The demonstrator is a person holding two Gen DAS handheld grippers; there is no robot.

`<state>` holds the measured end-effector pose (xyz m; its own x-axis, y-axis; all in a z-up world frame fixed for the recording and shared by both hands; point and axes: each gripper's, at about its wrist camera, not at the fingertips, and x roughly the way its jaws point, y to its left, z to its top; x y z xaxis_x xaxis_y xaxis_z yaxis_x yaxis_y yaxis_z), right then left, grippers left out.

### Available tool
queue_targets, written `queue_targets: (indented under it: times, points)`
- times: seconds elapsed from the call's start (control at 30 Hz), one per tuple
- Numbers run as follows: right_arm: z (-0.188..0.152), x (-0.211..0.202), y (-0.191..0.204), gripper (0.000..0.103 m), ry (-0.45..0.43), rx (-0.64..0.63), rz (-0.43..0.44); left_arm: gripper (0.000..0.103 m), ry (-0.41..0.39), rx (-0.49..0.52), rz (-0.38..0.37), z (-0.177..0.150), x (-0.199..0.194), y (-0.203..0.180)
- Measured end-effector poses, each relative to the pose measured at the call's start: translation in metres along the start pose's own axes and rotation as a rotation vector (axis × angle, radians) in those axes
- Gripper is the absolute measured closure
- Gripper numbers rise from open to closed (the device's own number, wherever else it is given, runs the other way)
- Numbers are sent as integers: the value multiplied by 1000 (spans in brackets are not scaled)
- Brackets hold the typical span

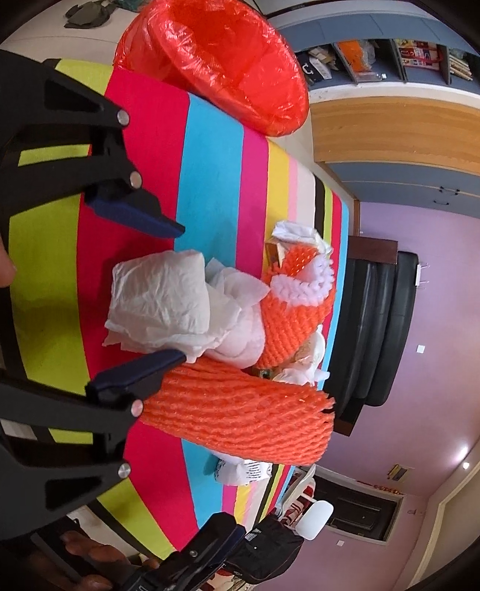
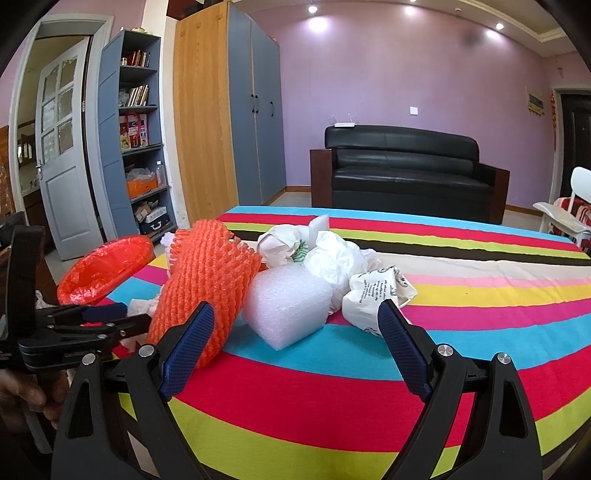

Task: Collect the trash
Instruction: 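Grasp the white tissue with the left tool while the right tool grasps the orange foam net, then carry tissue and orange net to the red bin and open both tools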

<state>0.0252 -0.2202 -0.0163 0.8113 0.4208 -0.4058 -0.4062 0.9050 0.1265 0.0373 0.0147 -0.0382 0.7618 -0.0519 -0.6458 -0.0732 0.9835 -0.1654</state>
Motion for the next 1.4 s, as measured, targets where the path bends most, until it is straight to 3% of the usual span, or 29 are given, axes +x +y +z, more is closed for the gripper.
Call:
queue_targets:
  times: [0.17,0.37,0.7,1.03,1.23,1.3,1.4]
  points:
    - [2,2,7,19,8,8,20,70,5,14,-12,0,3,-4]
    - [3,12,17,19,32,29,30,80,-16,17,-6,3,-4,-3]
    - [4,33,41,19,71,40,45,80,-65,-9,-8,7,-25,3]
    - [4,53,62,19,103,36,-1,80,-104,-66,12,11,-45,16]
    - [3,54,77,19,98,6,26,80,-119,-80,17,12,-54,21]
    - [2,59,80,20,116,5,38,80,-125,-88,18,13,-58,23]
    - [1,66,85,33,144,2,58,80,-131,-93,16,13,-64,25]
